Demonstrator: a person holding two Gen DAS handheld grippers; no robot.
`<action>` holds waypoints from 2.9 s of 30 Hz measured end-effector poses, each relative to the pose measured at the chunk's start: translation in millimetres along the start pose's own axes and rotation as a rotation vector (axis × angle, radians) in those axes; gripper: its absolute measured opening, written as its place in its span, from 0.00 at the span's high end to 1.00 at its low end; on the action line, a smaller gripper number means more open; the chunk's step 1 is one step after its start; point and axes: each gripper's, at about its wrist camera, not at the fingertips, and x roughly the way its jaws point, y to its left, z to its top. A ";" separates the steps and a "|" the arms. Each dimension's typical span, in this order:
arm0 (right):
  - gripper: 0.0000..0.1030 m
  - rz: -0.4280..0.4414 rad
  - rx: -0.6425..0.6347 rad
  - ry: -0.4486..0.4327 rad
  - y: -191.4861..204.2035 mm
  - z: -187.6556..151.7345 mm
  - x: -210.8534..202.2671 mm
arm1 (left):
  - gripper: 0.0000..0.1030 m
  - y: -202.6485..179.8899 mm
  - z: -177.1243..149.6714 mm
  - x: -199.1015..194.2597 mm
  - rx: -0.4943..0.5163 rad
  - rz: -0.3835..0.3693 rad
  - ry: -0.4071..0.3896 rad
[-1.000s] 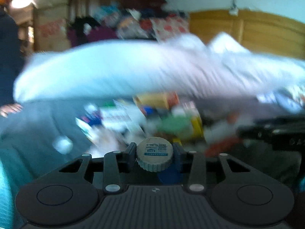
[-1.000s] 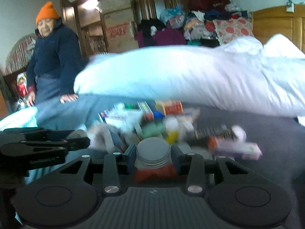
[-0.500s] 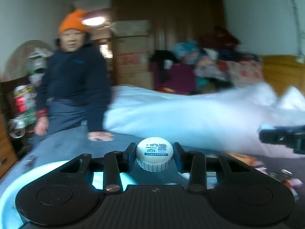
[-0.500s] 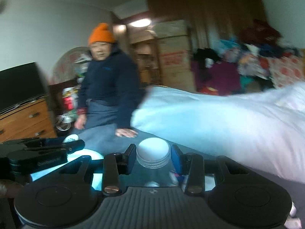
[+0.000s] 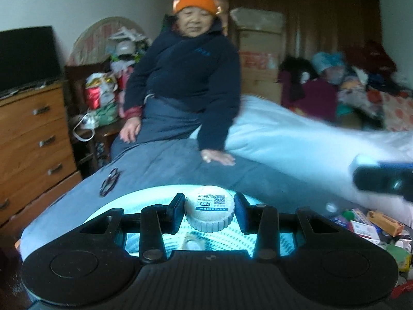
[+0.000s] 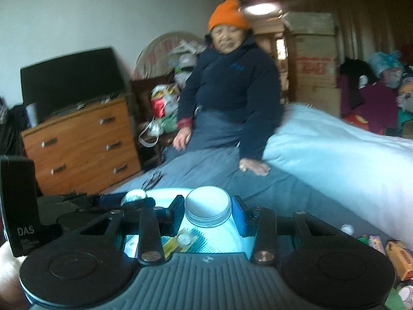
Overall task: Organize objects
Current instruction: 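Carry both white lids over the light-blue basket and lower them, then open both tools to drop the lids into the basket, then swing both tools back to the pile and grasp boxes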
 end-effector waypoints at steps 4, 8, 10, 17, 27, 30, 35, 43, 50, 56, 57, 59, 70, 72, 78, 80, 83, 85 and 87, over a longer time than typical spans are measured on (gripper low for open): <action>0.59 0.000 -0.012 0.065 22.8 -2.7 20.5 | 0.60 22.5 -5.3 3.2 -0.046 0.007 0.019; 0.59 -0.013 -0.034 0.112 40.7 -8.8 32.2 | 0.60 36.9 -10.6 9.2 -0.074 0.018 0.031; 0.59 -0.022 -0.045 0.128 43.2 -11.7 38.8 | 0.60 40.1 -12.1 10.7 -0.078 0.020 0.033; 0.59 -0.037 -0.076 0.153 54.6 -13.5 61.3 | 0.60 44.6 -16.8 16.0 -0.088 0.024 0.048; 0.59 -0.032 -0.080 0.163 48.9 -14.1 79.9 | 0.60 46.4 -21.4 24.3 -0.089 0.028 0.061; 0.59 -0.025 -0.079 0.163 48.0 -13.3 83.7 | 0.59 46.9 -21.3 25.0 -0.086 0.030 0.060; 0.57 -0.026 -0.073 0.149 46.8 -15.6 83.4 | 0.37 49.4 -24.1 27.4 -0.101 0.046 0.051; 0.46 -0.071 0.026 -0.035 -0.3 -24.1 29.7 | 0.23 30.9 -17.2 19.3 -0.085 0.030 -0.019; 0.36 -0.364 0.161 -0.086 -116.6 -116.4 -62.9 | 0.10 -93.5 -15.2 -16.1 0.134 -0.352 -0.178; 0.36 -0.727 0.327 0.143 -252.9 -227.3 -105.9 | 0.09 -193.3 -71.7 18.1 0.257 -0.623 -0.006; 0.36 -0.762 0.339 0.171 -268.6 -240.6 -109.0 | 0.09 -202.5 -82.1 26.2 0.266 -0.642 0.027; 0.36 -0.792 0.376 0.220 -295.5 -260.6 -110.0 | 0.10 -219.1 -103.6 47.5 0.274 -0.675 0.104; 0.44 -0.779 0.492 0.235 -333.9 -297.1 -100.8 | 0.10 -273.9 -165.5 130.2 0.194 -0.692 0.316; 0.46 -0.772 0.499 0.214 -330.5 -296.4 -109.9 | 0.10 -281.3 -168.1 135.3 0.160 -0.690 0.334; 0.47 -0.741 0.474 0.168 -301.0 -289.0 -137.4 | 0.09 -304.8 -175.5 157.8 0.120 -0.655 0.359; 0.47 -0.731 0.473 0.172 -293.4 -290.7 -144.7 | 0.09 -310.3 -179.2 162.9 0.119 -0.654 0.357; 0.47 -0.721 0.475 0.180 -289.0 -295.4 -148.2 | 0.11 -314.6 -182.5 167.9 0.113 -0.652 0.345; 0.47 -0.720 0.478 0.177 -287.0 -296.9 -150.6 | 0.31 -314.4 -182.1 168.2 0.129 -0.637 0.363; 0.47 -0.715 0.479 0.159 -282.6 -293.8 -153.8 | 0.45 -310.1 -182.4 166.0 0.133 -0.649 0.370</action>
